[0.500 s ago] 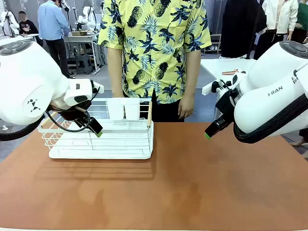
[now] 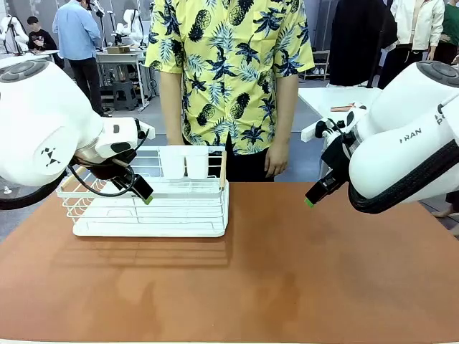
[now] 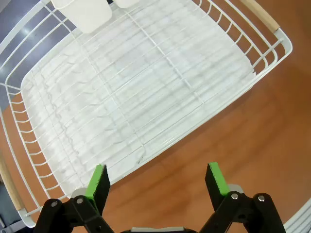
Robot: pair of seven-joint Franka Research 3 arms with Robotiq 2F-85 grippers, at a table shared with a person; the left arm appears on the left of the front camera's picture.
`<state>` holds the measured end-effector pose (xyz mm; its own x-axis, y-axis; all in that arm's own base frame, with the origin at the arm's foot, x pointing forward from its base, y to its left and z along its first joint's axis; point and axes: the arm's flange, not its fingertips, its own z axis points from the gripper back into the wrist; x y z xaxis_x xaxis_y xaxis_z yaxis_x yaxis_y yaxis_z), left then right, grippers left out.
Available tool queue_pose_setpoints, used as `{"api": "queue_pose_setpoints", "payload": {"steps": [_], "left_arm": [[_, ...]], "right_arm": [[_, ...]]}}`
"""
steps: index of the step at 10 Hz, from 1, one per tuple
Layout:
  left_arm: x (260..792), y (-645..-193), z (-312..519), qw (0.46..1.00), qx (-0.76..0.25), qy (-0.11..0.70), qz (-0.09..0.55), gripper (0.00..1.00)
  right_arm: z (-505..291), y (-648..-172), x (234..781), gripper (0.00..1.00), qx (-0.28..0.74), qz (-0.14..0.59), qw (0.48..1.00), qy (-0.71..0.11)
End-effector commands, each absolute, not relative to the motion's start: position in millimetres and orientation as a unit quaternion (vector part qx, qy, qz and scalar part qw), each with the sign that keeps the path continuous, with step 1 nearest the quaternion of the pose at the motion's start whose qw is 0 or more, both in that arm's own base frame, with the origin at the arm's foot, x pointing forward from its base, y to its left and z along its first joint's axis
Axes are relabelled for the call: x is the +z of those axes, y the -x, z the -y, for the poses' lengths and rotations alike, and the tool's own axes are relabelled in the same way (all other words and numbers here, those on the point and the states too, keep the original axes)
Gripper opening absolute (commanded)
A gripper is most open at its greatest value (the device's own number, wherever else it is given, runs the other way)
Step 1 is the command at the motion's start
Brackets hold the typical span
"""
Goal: Clean the table.
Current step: Pick up the Lint Roller when the human hands it over.
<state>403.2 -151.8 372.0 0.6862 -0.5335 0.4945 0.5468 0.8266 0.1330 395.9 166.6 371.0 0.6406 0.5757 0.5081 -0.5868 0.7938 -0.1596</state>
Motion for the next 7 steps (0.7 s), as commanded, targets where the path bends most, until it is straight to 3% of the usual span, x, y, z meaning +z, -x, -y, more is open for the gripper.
{"api": "queue_pose_setpoints", "payload": {"steps": [1, 7], "left_arm": [[372.0, -403.3, 151.5, 0.918, -0.294, 0.013, 0.265, 1.0], [372.0, -403.2, 151.8, 0.918, -0.294, 0.013, 0.265, 1.0]], "right_arm": [[-166.9, -395.7, 371.0, 1.0, 0.32, 0.277, 0.906, -0.011], [-166.6, -395.9, 371.0, 1.0, 0.321, 0.277, 0.906, -0.01]]}}
